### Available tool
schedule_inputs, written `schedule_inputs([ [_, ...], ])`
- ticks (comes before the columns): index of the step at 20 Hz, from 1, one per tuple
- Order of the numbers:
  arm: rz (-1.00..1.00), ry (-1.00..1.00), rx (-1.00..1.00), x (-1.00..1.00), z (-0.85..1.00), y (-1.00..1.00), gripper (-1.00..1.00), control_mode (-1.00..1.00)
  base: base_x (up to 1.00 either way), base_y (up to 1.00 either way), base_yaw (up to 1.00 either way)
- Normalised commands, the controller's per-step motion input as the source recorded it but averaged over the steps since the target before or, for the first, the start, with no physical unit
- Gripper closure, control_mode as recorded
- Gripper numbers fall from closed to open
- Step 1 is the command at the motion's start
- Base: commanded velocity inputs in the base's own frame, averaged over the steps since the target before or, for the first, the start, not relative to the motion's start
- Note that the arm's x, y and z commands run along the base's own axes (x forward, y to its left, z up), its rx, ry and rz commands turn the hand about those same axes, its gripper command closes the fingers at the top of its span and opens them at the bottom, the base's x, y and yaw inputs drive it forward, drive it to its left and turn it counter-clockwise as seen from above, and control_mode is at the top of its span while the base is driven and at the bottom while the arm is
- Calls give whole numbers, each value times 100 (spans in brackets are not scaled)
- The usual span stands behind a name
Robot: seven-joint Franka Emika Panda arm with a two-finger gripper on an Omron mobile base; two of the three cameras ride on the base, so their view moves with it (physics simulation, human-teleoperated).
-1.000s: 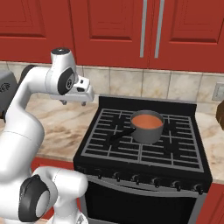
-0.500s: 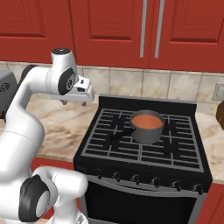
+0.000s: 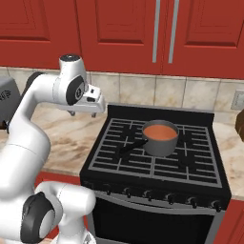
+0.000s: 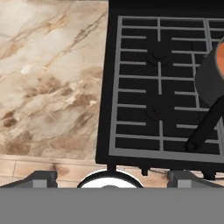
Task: Wait until the marinara sauce is simmered to a deep red color and then turn off the stove.
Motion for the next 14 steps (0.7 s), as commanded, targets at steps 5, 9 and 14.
schedule_inputs([
  [5, -5, 1, 5, -39, -30, -51, -100, -100, 0, 0, 0],
  [9, -11, 0, 5, -46, -15, -50, -100, -100, 0, 0, 0],
  [14, -12, 1, 7, -40, -14, -61, -100, -100, 0, 0, 0],
])
